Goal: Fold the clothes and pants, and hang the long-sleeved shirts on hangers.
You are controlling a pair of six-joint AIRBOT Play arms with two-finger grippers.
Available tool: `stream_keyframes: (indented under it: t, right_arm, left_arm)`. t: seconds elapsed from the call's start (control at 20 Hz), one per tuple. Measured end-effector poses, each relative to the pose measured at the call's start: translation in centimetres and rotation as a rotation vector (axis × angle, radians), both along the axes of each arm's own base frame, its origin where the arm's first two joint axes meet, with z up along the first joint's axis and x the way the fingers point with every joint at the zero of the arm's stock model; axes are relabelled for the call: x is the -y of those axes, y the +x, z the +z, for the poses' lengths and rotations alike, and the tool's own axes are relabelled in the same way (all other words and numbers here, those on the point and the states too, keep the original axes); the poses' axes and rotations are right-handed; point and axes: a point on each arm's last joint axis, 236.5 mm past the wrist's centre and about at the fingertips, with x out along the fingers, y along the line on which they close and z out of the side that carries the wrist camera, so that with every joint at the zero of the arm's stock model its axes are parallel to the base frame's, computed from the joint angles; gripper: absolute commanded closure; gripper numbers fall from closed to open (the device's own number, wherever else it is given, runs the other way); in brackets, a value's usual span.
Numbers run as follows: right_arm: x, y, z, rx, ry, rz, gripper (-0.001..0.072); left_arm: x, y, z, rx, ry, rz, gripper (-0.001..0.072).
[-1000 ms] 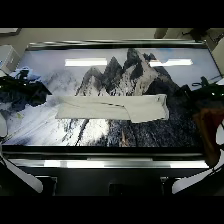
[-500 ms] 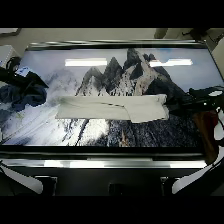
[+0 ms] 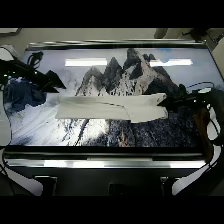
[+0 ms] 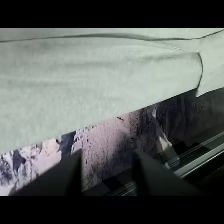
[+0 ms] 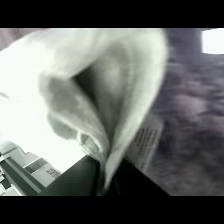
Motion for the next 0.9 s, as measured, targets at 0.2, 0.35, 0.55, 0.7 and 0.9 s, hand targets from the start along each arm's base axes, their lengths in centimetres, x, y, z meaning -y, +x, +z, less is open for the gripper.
stream_keyframes:
  t: [0.2,0.35,0.55,0.7,0.9]
  right_arm:
    - [-3.5,0.0,7.0,0.104,-0.021,0.042,0.0665]
    - [-6.3,-1.2,12.9,0.180,-0.054,0.064,0.0665]
    - [-9.5,-3.9,19.0,0.252,-0.098,0.080,0.0664]
    - [-11.5,-5.8,22.2,0.291,-0.109,0.085,0.0664]
    - [-13.3,-7.6,25.3,0.344,-0.114,0.082,0.0664]
  left_arm:
    - [8.6,0.6,-3.8,0.061,-0.014,-0.083,0.0681]
    - [15.6,-0.6,-7.6,0.081,-0.019,-0.143,0.0681]
    - [23.5,-2.3,-12.2,0.068,-0.034,-0.124,0.0681]
    - [29.1,-3.8,-14.5,0.026,-0.087,-0.057,0.0681]
    - [36.9,-7.4,-15.4,-0.078,-0.227,0.032,0.0681]
